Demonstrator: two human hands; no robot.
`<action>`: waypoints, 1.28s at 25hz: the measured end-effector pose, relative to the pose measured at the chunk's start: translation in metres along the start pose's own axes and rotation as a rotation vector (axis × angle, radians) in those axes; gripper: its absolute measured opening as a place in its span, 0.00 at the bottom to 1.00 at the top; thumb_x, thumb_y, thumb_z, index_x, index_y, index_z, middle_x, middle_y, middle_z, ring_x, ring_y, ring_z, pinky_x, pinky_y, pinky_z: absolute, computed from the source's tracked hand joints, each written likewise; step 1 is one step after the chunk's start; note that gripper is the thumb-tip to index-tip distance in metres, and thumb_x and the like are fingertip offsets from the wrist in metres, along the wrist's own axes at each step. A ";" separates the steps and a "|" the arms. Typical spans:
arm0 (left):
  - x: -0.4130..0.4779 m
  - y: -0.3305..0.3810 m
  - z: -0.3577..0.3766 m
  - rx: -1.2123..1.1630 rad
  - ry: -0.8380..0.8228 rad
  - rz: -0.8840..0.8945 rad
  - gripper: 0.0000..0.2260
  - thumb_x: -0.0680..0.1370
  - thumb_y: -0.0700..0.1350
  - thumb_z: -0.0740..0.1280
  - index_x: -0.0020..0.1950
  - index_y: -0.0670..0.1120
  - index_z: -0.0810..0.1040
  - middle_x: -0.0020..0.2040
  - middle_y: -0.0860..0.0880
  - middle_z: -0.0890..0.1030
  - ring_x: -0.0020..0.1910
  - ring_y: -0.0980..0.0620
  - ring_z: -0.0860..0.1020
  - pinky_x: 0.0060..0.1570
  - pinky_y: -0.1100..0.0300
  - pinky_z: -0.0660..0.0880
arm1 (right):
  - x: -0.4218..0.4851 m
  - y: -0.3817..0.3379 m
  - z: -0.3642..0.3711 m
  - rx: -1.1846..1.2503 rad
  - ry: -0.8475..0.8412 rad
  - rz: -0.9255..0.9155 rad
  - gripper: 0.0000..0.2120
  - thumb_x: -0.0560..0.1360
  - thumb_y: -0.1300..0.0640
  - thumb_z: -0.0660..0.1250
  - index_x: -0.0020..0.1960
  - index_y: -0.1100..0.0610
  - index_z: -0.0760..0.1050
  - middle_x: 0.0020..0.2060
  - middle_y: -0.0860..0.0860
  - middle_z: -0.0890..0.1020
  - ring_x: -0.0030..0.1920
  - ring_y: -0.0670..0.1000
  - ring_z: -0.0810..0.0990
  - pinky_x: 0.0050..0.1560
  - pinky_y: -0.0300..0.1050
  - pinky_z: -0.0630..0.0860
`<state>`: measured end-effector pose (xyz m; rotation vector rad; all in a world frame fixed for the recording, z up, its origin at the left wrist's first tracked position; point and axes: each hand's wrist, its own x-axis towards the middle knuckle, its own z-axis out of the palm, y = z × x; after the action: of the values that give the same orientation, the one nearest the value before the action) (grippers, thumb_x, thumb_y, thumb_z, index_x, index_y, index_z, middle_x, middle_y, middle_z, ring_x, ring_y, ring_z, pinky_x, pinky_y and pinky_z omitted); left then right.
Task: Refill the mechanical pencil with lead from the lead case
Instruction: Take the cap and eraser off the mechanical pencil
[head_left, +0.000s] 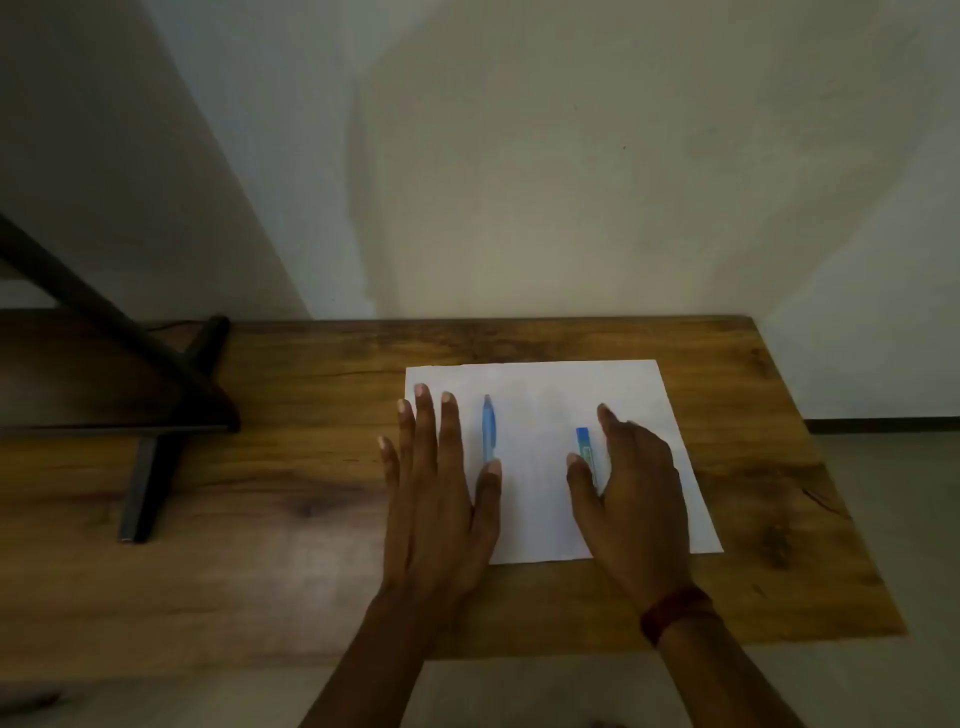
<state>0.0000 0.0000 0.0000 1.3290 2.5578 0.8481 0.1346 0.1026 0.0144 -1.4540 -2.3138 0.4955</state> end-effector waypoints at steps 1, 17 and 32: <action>0.001 0.001 0.000 -0.014 -0.004 -0.003 0.32 0.79 0.61 0.48 0.78 0.51 0.39 0.79 0.49 0.36 0.77 0.51 0.34 0.74 0.49 0.35 | 0.000 -0.003 0.002 0.008 0.034 -0.049 0.24 0.74 0.49 0.69 0.66 0.57 0.72 0.59 0.58 0.79 0.60 0.58 0.76 0.58 0.52 0.74; 0.013 -0.008 -0.023 -0.448 0.211 -0.192 0.06 0.74 0.50 0.69 0.47 0.49 0.83 0.40 0.55 0.83 0.38 0.61 0.80 0.36 0.74 0.73 | -0.018 -0.072 0.034 0.107 -0.162 -0.061 0.14 0.73 0.42 0.68 0.40 0.54 0.78 0.31 0.47 0.79 0.29 0.43 0.72 0.33 0.32 0.65; 0.019 -0.017 -0.023 -0.789 0.059 -0.351 0.08 0.74 0.42 0.71 0.51 0.53 0.82 0.38 0.55 0.84 0.39 0.56 0.83 0.39 0.68 0.79 | 0.002 -0.054 0.011 0.550 -0.144 -0.179 0.02 0.72 0.50 0.70 0.42 0.47 0.78 0.34 0.37 0.80 0.38 0.41 0.80 0.37 0.30 0.76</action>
<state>-0.0313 -0.0023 0.0126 0.6023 2.0115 1.5793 0.0864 0.0809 0.0305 -0.9654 -2.1394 1.1056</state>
